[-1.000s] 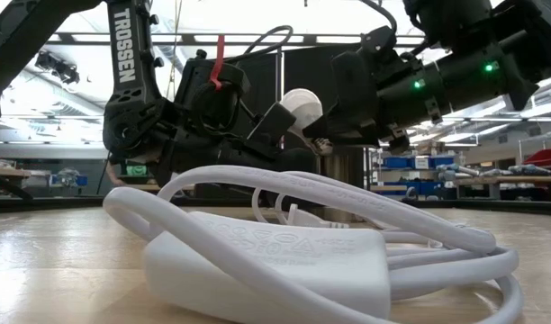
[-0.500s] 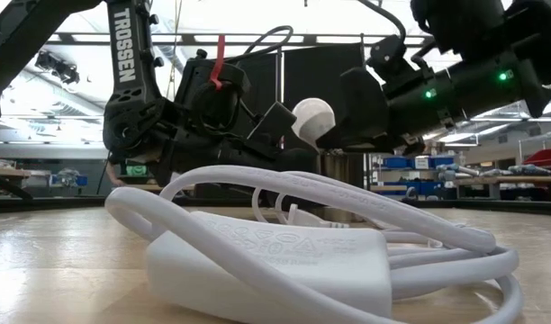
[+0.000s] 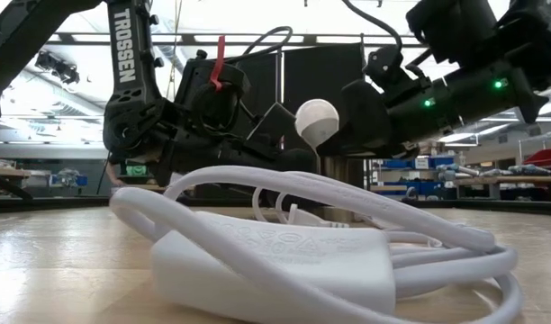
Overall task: Screw lightbulb
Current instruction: Insert the white lightbulb into the silver lamp
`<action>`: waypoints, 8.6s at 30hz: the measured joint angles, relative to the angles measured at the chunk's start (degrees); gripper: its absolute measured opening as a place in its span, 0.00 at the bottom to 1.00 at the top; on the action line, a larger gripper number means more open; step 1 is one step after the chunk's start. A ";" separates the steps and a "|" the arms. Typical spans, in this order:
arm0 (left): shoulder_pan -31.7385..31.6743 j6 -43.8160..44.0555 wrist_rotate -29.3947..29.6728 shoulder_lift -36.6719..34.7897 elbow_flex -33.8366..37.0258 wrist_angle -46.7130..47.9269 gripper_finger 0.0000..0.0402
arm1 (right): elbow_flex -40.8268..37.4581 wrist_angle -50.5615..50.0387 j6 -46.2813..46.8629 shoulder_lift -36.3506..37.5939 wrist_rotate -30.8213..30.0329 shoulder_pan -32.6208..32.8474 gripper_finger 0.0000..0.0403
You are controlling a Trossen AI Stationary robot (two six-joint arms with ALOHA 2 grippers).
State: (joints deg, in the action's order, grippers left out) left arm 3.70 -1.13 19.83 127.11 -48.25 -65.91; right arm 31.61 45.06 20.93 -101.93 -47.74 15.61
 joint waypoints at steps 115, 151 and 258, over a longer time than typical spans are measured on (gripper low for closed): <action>0.02 0.05 -1.77 0.11 -0.01 1.19 0.52 | 35.85 -82.60 18.08 4.91 20.88 -2.35 0.70; 0.11 -0.39 -16.11 0.00 -0.11 3.03 0.52 | 15.84 -64.75 9.17 15.53 11.91 8.94 0.70; 0.16 1.36 -16.00 0.00 -0.04 3.52 0.52 | -1.55 -4.84 -8.44 6.45 23.14 -1.94 0.48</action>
State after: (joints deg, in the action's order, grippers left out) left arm 3.87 0.23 3.84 127.11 -48.29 -62.39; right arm 30.06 40.22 12.49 -95.48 -24.59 13.67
